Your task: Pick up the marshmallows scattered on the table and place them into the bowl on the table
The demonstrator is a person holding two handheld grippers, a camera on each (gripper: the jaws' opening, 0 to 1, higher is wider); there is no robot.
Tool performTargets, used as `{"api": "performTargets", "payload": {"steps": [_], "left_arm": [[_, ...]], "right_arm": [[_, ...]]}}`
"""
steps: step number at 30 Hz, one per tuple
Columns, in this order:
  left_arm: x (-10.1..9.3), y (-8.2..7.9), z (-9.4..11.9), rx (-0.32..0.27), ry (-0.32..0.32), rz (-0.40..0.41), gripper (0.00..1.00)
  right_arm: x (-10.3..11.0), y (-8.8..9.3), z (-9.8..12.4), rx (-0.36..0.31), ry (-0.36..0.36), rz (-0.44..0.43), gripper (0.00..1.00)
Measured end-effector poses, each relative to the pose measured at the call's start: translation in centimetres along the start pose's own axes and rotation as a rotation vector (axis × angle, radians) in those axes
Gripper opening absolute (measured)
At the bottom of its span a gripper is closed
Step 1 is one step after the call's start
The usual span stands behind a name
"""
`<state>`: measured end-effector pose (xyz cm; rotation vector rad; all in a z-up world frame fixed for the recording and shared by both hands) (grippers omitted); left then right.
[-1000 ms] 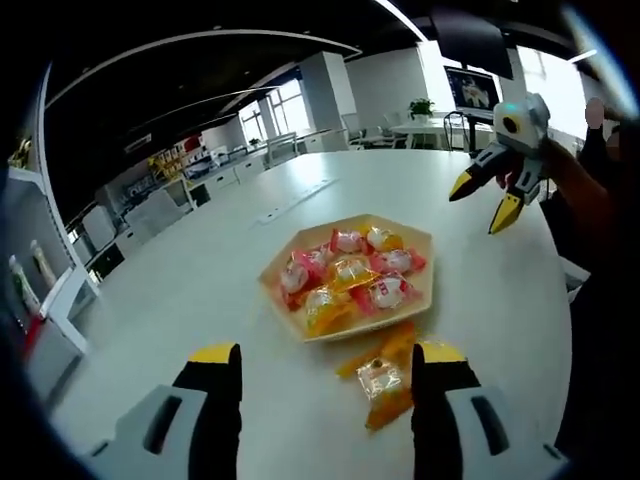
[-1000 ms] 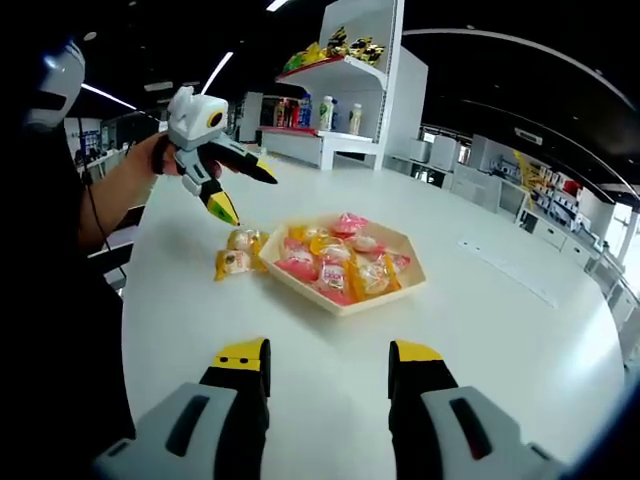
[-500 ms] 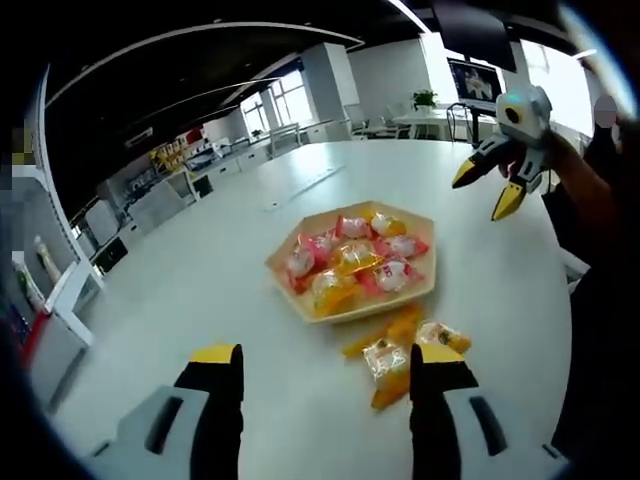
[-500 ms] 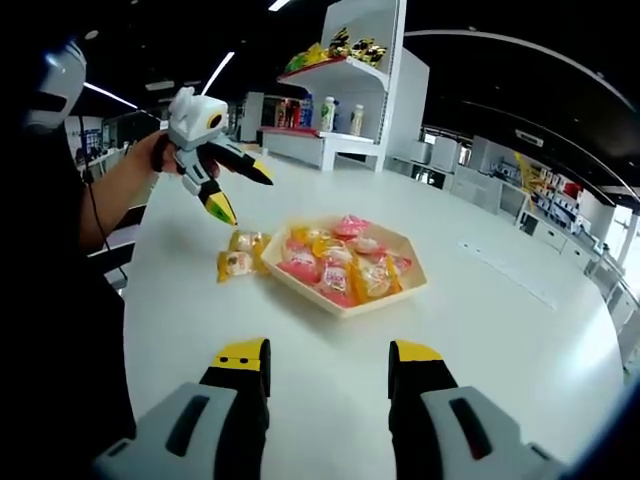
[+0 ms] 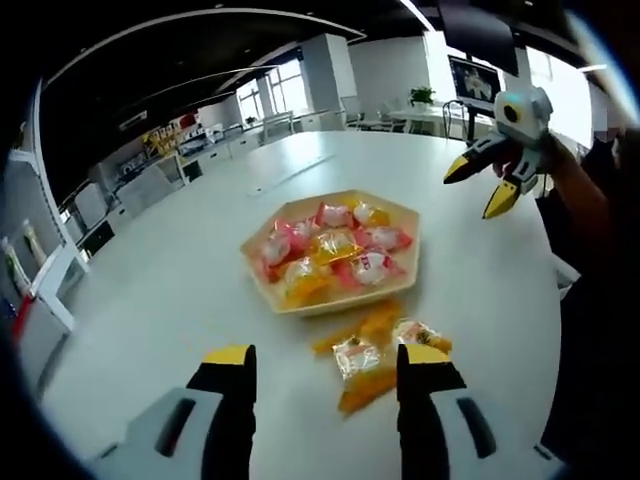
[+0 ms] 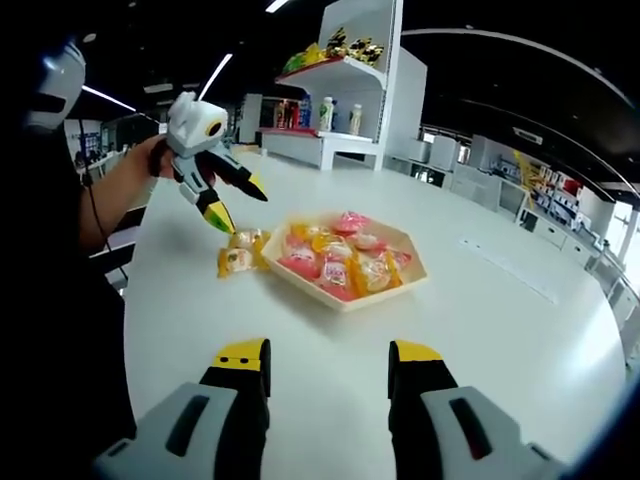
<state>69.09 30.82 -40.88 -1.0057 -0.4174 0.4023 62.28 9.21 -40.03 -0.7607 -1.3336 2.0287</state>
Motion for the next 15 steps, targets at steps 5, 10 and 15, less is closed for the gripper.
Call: {"api": "performTargets", "payload": {"steps": [5, 10, 15], "left_arm": [[-0.51, 0.07, -0.59, -0.003, 0.001, 0.024, 0.51], [-0.51, 0.59, -0.56, 0.022, -0.012, 0.072, 0.45], [-0.92, 0.75, -0.48, 0.042, -0.017, 0.088, 0.45]], "right_arm": [[0.04, 0.11, 0.13, -0.002, -0.003, 0.000, 0.47], [0.20, 0.31, 0.25, 0.000, -0.006, 0.002, 0.47], [0.34, 0.29, 0.27, 0.002, -0.009, 0.006, 0.47]]}}
Point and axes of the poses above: the point that each gripper's makers call its tool centre point, and the gripper's own axes: z roughly backward along the fingers, x roughly to its left, y roughly out of its underside, the point moved 1 cm from there along z, roughly backward along the fingers, and after that the axes turned 9 degrees about -x, right-handed, at the moved point
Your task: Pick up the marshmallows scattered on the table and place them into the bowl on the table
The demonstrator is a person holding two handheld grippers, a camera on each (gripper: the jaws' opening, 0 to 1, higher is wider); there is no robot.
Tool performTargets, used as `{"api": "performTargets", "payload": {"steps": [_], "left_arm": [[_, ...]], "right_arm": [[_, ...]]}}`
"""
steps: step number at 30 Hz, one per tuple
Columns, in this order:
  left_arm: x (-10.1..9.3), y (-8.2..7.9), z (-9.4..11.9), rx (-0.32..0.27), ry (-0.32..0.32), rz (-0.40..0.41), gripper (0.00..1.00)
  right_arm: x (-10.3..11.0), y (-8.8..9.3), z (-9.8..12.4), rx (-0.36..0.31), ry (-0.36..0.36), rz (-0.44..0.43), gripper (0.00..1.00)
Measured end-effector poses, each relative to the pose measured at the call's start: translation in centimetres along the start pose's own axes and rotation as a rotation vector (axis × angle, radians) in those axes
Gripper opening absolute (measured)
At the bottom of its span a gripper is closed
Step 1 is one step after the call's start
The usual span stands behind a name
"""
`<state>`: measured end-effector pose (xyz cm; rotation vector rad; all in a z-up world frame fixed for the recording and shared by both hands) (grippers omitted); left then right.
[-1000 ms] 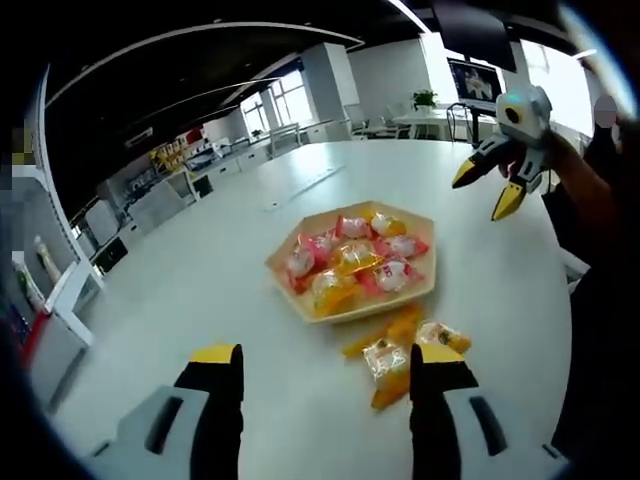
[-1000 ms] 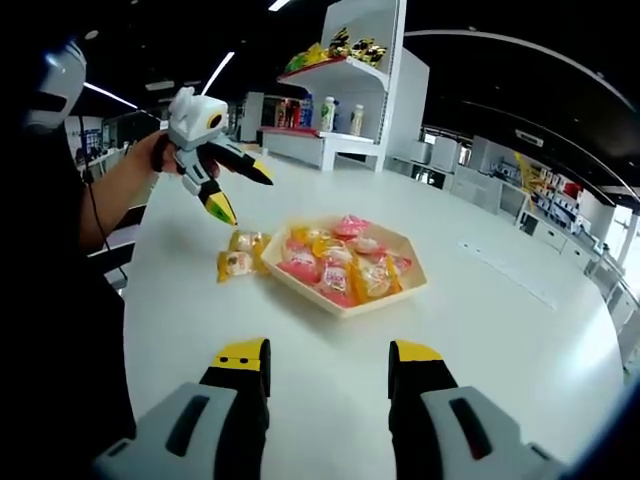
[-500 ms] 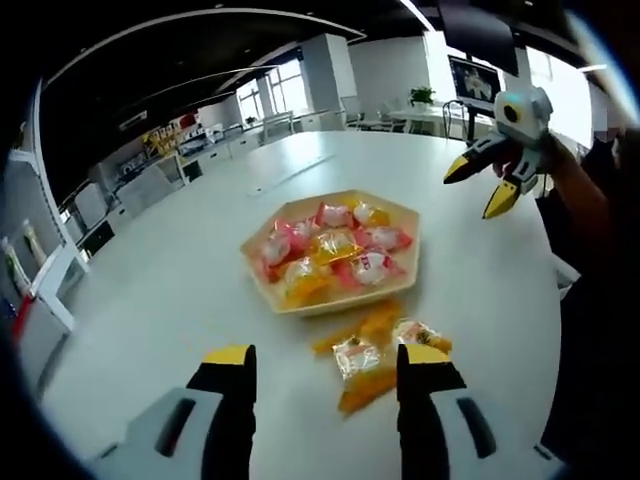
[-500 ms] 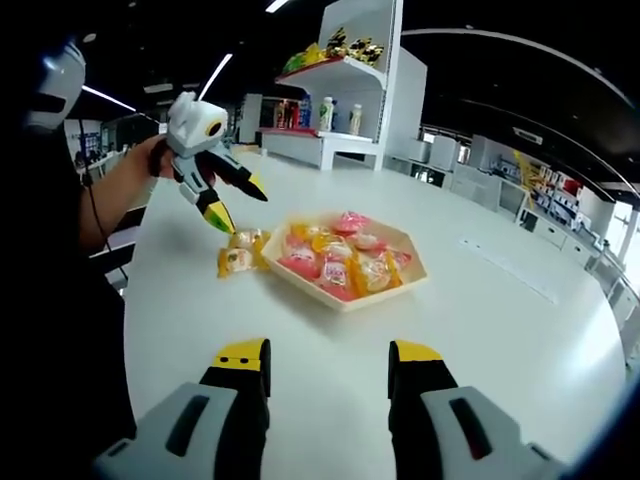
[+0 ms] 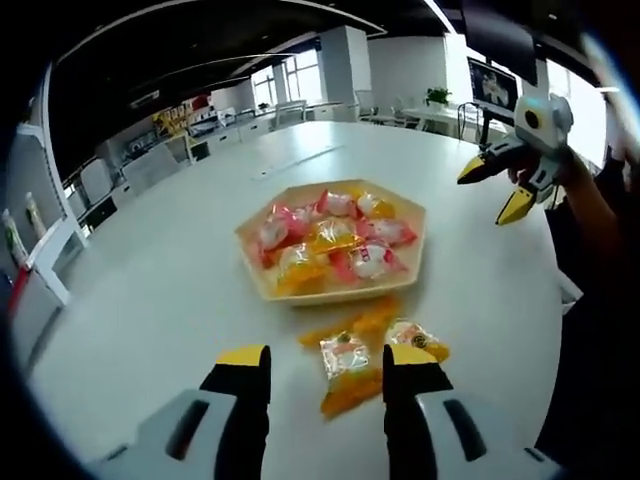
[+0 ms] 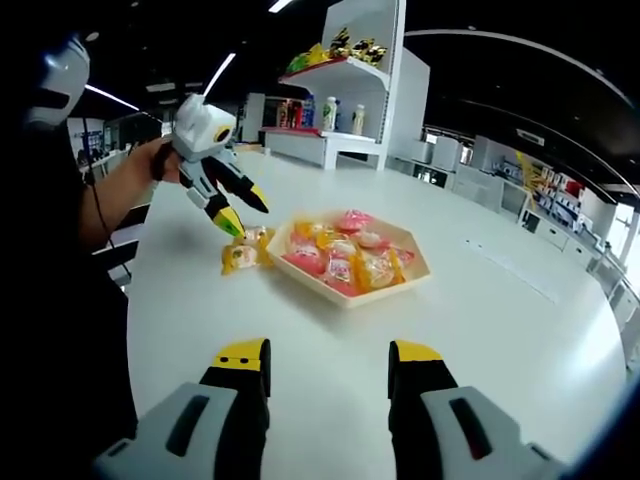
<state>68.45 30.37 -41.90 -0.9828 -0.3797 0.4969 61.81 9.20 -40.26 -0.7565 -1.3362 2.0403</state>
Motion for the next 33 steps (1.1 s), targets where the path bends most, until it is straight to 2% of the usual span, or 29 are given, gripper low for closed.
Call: {"api": "performTargets", "payload": {"steps": [5, 8, 12, 15, 17, 22, 33], "left_arm": [[0.0, 0.4, -0.2, 0.018, -0.016, -0.016, 0.44], [-0.4, 0.3, -0.3, 0.007, -0.001, 0.030, 0.43], [-0.4, 0.8, -0.6, 0.028, -0.019, 0.005, 0.42], [-0.7, 1.1, -0.7, 0.032, -0.006, 0.019, 0.41], [0.0, 1.6, -0.9, 0.040, 0.007, 0.014, 0.42], [-0.9, 1.2, -1.1, 0.039, 0.008, 0.025, 0.41], [-1.7, 1.7, -1.7, 0.031, 0.027, 0.049, 0.33]], "right_arm": [[0.1, 0.0, 0.1, 0.000, -0.002, 0.003, 0.47], [0.2, 0.1, 0.1, 0.005, -0.004, 0.008, 0.47], [0.3, 0.1, 0.2, 0.009, -0.005, 0.008, 0.47], [0.3, 0.2, 0.2, 0.011, -0.004, 0.009, 0.47], [0.3, 0.2, 0.2, 0.012, -0.004, 0.009, 0.47], [0.4, 0.1, 0.2, 0.012, -0.007, 0.009, 0.47], [0.3, 0.1, 0.4, 0.009, -0.001, -0.002, 0.47]]}}
Point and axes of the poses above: the point that each gripper's makers call its tool centre point, and the gripper's own axes: z roughly backward along the fingers, x roughly to its left, y roughly out of its underside, the point moved 1 cm from there along z, roughly backward along the fingers, and after that the axes turned 9 degrees about -x, right-handed, at the moved point
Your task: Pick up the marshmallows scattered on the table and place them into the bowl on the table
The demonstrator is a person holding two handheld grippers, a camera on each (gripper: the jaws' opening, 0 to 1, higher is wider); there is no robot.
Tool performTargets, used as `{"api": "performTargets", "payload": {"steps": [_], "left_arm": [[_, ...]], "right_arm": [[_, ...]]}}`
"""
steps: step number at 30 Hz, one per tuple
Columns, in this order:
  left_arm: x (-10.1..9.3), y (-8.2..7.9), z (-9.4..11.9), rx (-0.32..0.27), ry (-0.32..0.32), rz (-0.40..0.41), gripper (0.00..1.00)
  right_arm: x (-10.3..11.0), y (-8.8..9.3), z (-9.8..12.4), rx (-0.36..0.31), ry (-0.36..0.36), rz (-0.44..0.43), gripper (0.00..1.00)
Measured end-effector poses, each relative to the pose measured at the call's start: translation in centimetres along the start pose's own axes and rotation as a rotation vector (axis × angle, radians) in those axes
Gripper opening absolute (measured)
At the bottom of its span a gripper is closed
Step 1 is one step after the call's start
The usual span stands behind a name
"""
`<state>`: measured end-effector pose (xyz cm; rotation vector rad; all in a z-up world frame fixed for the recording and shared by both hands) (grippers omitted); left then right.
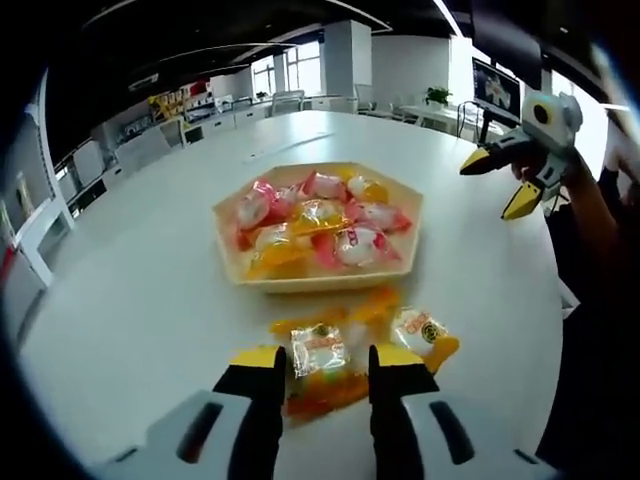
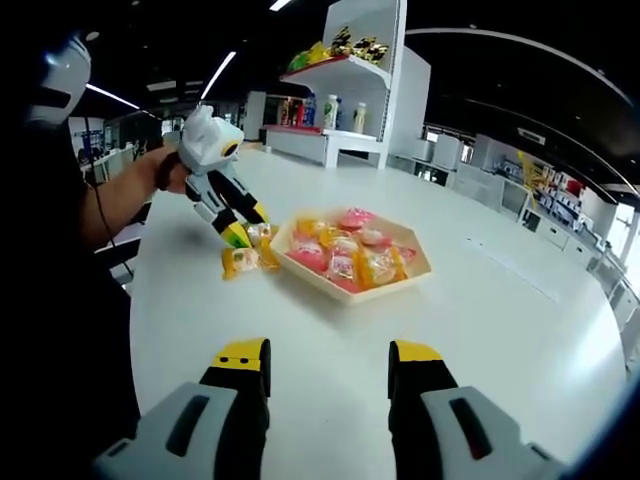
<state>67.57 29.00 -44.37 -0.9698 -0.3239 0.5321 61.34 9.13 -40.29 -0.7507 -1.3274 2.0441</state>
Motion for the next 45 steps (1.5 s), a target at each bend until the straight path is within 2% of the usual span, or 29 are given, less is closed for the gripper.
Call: {"api": "performTargets", "payload": {"steps": [14, 24, 29, 45], "left_arm": [[-0.28, -0.02, -0.02, -0.009, 0.007, -0.031, 0.31], [-0.04, 0.05, -0.23, -0.025, 0.000, 0.008, 0.27], [-0.44, 0.00, -0.18, -0.027, 0.007, -0.001, 0.26], [0.21, -0.08, -0.17, -0.075, -0.005, 0.000, 0.25]], "right_arm": [[0.23, 0.13, -0.06, 0.015, -0.003, 0.005, 0.47], [0.26, 0.22, -0.06, 0.023, 0.000, 0.001, 0.47], [0.45, 0.25, -0.16, 0.022, -0.006, 0.001, 0.47], [0.33, 0.76, 0.00, 0.042, 0.000, 0.000, 0.47]]}}
Point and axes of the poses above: the point that each gripper's makers call its tool centre point, and the gripper's own axes: z roughly backward along the fingers, x roughly to its left, y roughly out of its underside, the point moved 1 cm from there along z, roughly backward along the fingers, and after that the axes turned 9 degrees about -x, right-handed, at the moved point
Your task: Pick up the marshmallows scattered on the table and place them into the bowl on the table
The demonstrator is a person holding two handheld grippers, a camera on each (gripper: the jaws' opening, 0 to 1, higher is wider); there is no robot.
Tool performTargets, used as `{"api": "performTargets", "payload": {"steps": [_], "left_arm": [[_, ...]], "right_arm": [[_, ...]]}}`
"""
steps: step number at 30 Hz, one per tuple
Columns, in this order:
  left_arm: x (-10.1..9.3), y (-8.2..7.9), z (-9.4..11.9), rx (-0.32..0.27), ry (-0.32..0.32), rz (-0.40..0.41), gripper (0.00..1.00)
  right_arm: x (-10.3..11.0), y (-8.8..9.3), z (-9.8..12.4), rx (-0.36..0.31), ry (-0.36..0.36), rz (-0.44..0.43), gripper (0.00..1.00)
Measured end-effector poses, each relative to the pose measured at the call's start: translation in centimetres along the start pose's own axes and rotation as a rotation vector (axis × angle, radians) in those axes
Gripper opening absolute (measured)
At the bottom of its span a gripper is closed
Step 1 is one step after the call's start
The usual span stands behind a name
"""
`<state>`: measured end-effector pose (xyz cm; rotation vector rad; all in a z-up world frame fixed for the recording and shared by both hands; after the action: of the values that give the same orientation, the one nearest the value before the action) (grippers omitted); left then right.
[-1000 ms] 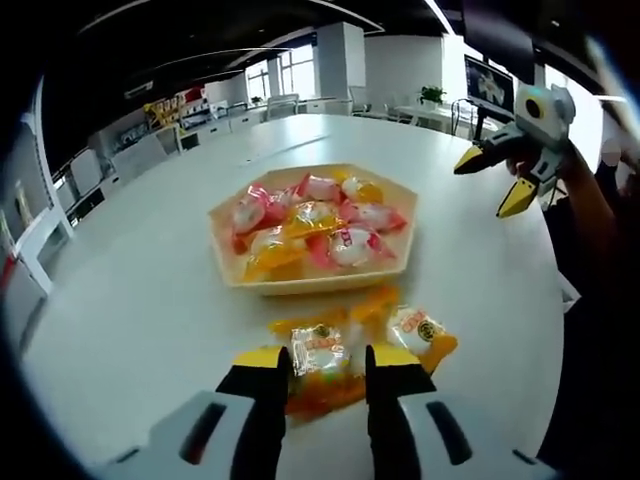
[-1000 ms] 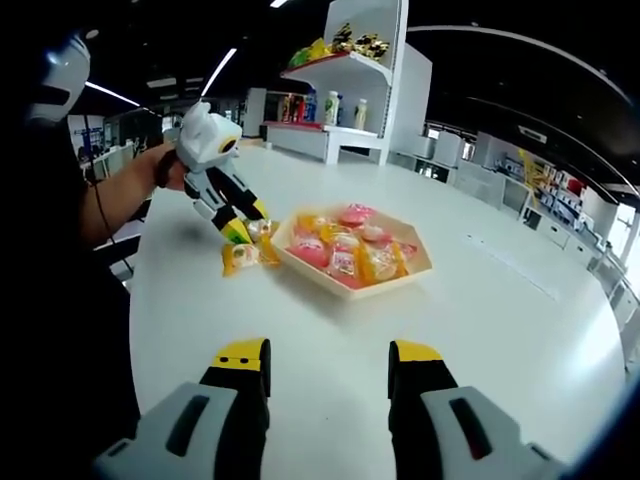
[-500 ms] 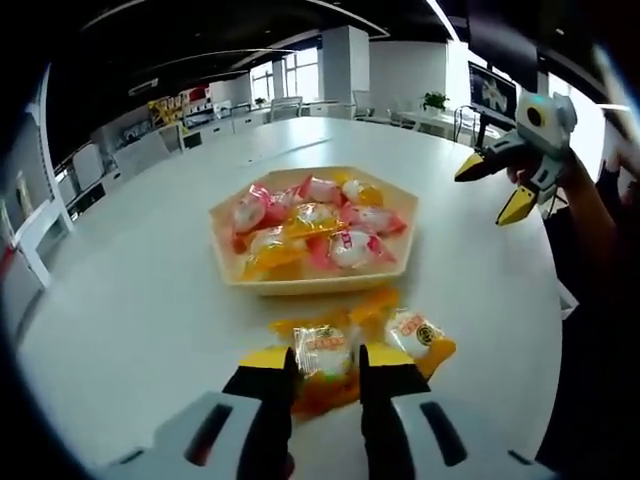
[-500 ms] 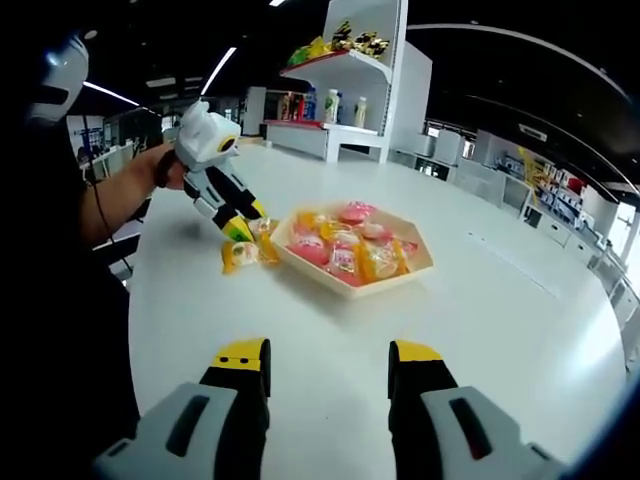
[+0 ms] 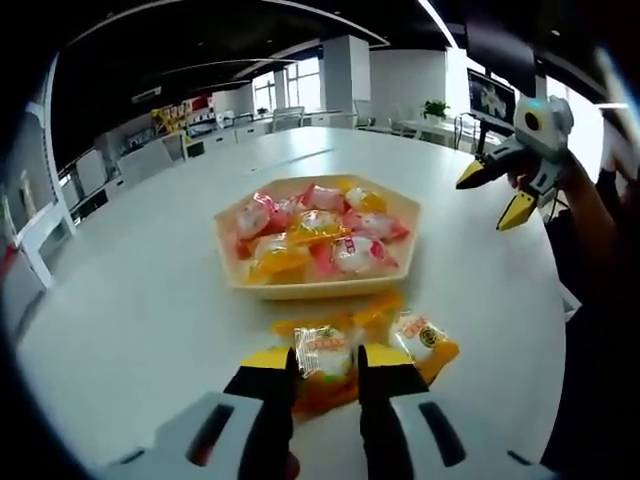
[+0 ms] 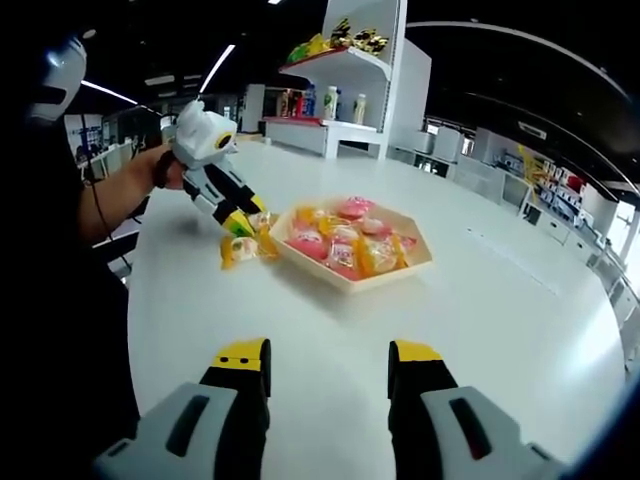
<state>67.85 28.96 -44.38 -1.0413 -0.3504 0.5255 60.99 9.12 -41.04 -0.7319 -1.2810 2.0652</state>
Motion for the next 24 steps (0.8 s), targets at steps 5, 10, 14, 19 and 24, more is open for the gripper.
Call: {"api": "performTargets", "payload": {"steps": [5, 10, 14, 19, 24], "left_arm": [[0.22, 0.02, 0.07, 0.000, -0.002, 0.000, 0.25], [-0.08, -0.24, 0.26, -0.010, -0.001, 0.000, 0.25], [0.01, -0.12, 0.39, -0.005, -0.006, -0.013, 0.25], [0.13, -0.20, 0.47, -0.013, -0.008, -0.032, 0.24], [0.15, -0.22, 0.53, -0.013, -0.004, -0.035, 0.24]], "right_arm": [[-0.06, -0.29, -0.05, -0.009, -0.001, -0.002, 0.47], [0.04, -0.17, -0.16, -0.006, -0.005, -0.002, 0.47], [0.03, -0.07, -0.14, -0.004, -0.004, -0.003, 0.47], [0.07, -0.17, -0.14, -0.007, -0.005, -0.002, 0.47], [0.00, -0.11, -0.11, -0.001, -0.003, 0.000, 0.47]]}}
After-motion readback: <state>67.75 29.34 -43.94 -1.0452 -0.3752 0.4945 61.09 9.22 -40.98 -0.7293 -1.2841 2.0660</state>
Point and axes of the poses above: the point that each gripper's makers call its tool centre point, and the gripper's own axes: z roughly backward along the fingers, x roughly to its left, y roughly out of its underside, the point moved 1 cm from there along z, roughly backward along the fingers, and after that the axes turned 9 degrees about -x, right-handed, at the moved point
